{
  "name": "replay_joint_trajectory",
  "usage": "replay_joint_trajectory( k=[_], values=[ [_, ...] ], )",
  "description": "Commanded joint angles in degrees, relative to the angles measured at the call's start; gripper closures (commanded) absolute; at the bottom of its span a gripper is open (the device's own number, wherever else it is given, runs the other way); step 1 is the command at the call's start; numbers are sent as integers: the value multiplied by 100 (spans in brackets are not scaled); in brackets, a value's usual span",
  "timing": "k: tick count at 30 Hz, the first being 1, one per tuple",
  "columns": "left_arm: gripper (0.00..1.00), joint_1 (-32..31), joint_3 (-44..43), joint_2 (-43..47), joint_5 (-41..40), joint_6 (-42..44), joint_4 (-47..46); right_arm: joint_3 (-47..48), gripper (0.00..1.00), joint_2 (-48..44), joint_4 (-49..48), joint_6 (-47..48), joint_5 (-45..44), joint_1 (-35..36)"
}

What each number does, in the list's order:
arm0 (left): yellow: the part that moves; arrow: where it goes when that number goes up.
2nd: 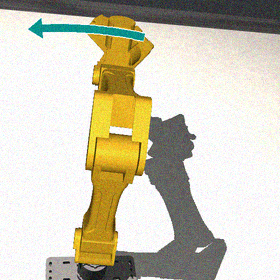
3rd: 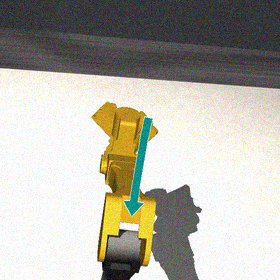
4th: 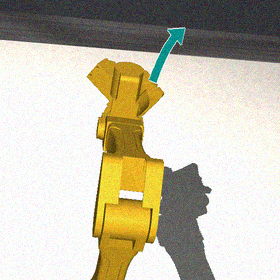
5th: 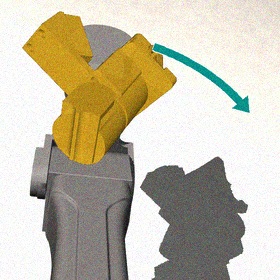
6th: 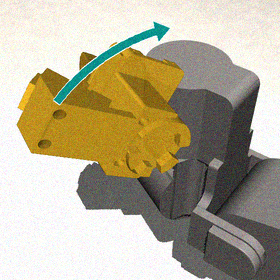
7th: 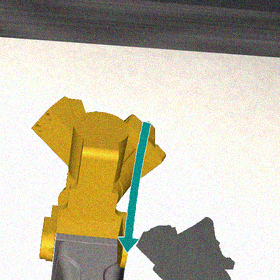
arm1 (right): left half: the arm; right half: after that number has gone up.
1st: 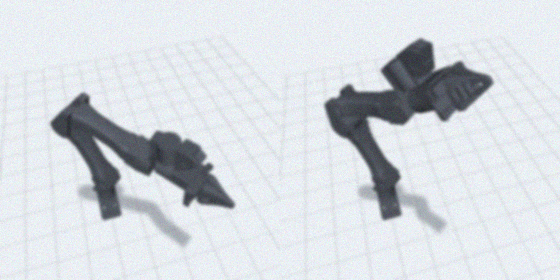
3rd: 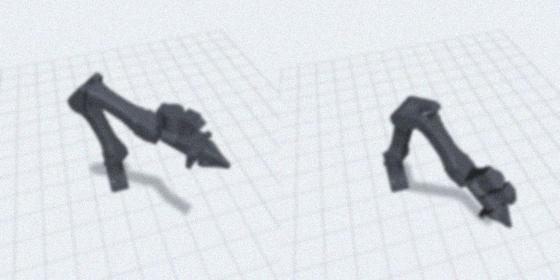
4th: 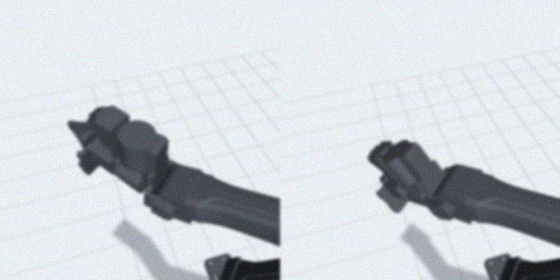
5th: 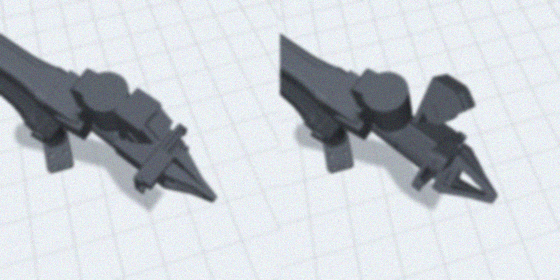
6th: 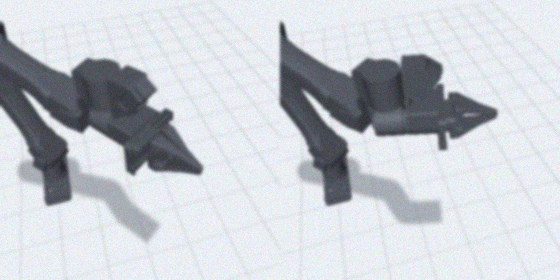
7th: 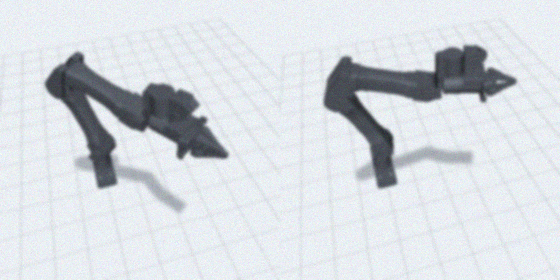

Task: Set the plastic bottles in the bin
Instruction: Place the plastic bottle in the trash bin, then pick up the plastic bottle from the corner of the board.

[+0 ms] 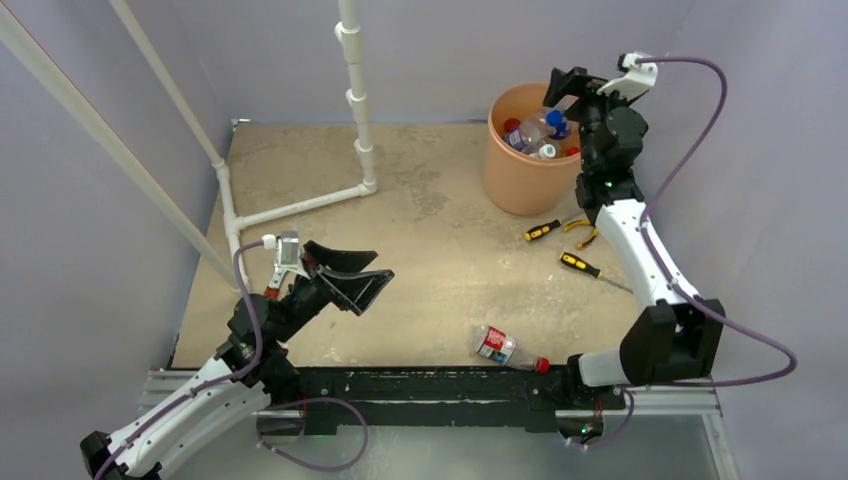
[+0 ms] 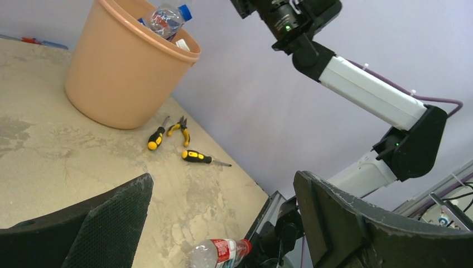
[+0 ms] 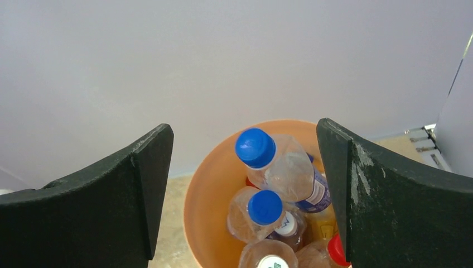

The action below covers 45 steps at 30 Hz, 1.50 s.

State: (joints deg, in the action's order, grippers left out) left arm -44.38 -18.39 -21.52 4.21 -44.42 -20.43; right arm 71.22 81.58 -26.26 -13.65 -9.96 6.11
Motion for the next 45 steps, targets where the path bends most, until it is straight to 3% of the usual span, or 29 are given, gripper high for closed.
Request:
replay_joint_trajectory(
  k=[1, 6, 10, 17, 26, 31, 35, 38, 45],
  values=[
    [2, -27, -110, -86, -118, -56, 20, 397, 1, -706, 234, -241, -163, 21],
    [1, -27, -523, -789, -57, 241, 649, 92, 1, -1690, 800, -781, -244, 20],
    [1, -63, -1293, -1965, 718, 970, 1651, -713, 2, -2770, 1084, -1275, 239, 22],
    [1, -735, -2102, -2855, 1463, 2456, 2351, -2252, 3, -4707, 2058, -1768, 851, 37],
    [1, -2863, -3423, -5066, 617, 4942, 3083, -3884, 4, -6634, 3165, -2713, 1374, 136],
    [1, -3118, -3865, -6106, 897, 6280, 3294, -3947, 4, -7308, 3784, -2615, 1339, 185],
    [4, -3129, -4859, -7270, 732, 7167, 4269, -3773, 4, -7536, 4211, -2501, 1293, 252],
    [8, -3121, -5570, -7967, 678, 7432, 4643, -3702, 5, -7776, 4576, -2502, 1299, 259],
    [5, -3127, -5759, -8386, 801, 7779, 4249, -3623, 5, -7982, 4637, -2547, 1495, 259]
  ],
)
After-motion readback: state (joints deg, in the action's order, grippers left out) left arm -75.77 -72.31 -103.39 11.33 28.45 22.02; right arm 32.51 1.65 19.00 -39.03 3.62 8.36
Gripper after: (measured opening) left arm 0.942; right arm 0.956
